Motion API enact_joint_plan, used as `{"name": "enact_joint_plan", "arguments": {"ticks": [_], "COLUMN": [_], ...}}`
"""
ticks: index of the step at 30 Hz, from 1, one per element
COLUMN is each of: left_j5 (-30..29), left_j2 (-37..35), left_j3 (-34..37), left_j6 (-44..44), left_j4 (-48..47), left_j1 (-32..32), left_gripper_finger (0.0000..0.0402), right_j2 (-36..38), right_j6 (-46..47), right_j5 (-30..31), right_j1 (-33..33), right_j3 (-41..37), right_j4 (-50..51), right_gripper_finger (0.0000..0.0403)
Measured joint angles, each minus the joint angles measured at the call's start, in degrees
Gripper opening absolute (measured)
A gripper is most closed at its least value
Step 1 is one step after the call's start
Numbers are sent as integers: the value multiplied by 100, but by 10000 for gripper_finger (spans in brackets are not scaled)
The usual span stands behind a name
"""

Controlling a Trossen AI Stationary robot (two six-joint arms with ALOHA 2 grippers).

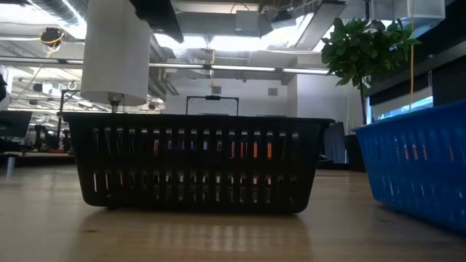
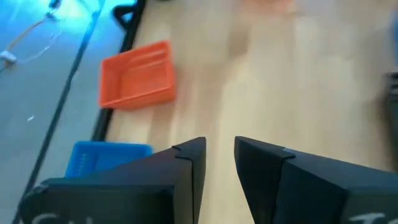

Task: Stack baskets by color
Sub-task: Stack the blue basket on top of the blue basket on the table

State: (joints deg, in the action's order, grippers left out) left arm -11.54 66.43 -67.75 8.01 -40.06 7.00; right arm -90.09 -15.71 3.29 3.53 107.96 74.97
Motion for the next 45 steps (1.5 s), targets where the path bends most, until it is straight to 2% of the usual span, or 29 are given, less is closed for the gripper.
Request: {"name": "enact_joint_plan", "arguments": {"ticks": [4, 10, 12, 17, 23, 26, 29, 33, 38, 45], "left_j5": [-287, -595, -592, -562, -1006, -1206, -1285, -1322, -1567, -1695], "left_j2": [-243, -371, -357, -358, -361, -358, -361, -361, -361, -361], "left_j3": [0, 2, 2, 7, 7, 7, 7, 7, 7, 7], "left_j6": [-372, -929, -1096, -1382, -1524, -1615, -1849, -2131, -2247, -1978], "left_j4": [-155, -389, -476, -552, -544, -545, -541, -540, -539, -541], "left_j1": [-683, -1524, -1813, -2543, -3128, -3231, -3267, -3267, -3267, -3267], "left_gripper_finger": [76, 76, 76, 76, 76, 76, 76, 76, 76, 76], "right_j2": [5, 12, -2, -80, -206, -302, -411, -502, -576, -666], "right_j6": [659, 2001, 2601, 4196, 5735, 5754, 5643, 4705, 4083, 4300], "right_j5": [-193, -495, -529, -1157, -1314, -1608, -1647, -1711, -1891, -1803], "right_j1": [400, 1325, 1664, 2236, 2543, 2583, 2583, 2573, 2579, 2462], "right_j3": [0, 0, 0, 2, 2, 2, 2, 2, 2, 2], "right_j4": [428, 486, 472, 281, 327, 329, 333, 340, 329, 338], "right_gripper_finger": [29, 4, 7, 16, 16, 16, 17, 17, 4, 31]}}
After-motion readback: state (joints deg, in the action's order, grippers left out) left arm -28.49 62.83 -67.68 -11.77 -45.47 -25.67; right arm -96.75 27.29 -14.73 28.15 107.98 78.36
